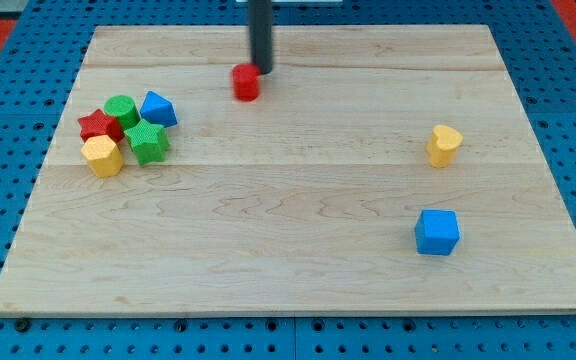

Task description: Move yellow heart towards red circle

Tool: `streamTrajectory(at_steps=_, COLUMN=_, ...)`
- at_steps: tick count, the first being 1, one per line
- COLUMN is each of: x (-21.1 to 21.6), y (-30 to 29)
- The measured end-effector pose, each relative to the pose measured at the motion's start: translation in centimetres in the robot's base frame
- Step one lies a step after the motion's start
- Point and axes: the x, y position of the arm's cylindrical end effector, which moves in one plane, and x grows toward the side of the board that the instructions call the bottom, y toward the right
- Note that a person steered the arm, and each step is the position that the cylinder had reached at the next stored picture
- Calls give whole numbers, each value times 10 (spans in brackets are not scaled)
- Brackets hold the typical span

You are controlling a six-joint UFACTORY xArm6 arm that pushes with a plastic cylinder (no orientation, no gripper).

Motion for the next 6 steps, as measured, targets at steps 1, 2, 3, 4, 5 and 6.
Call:
streamTrajectory(at_steps=1, x=45, y=-49)
streamTrajectory(at_steps=2, x=46, y=-26)
streamTrajectory(at_steps=3, x=53, y=86)
streamTrajectory(at_steps=4, x=64, y=206)
streamTrajectory(at_steps=5, x=91, y=296)
streamTrajectory(at_steps=6, x=132, y=273)
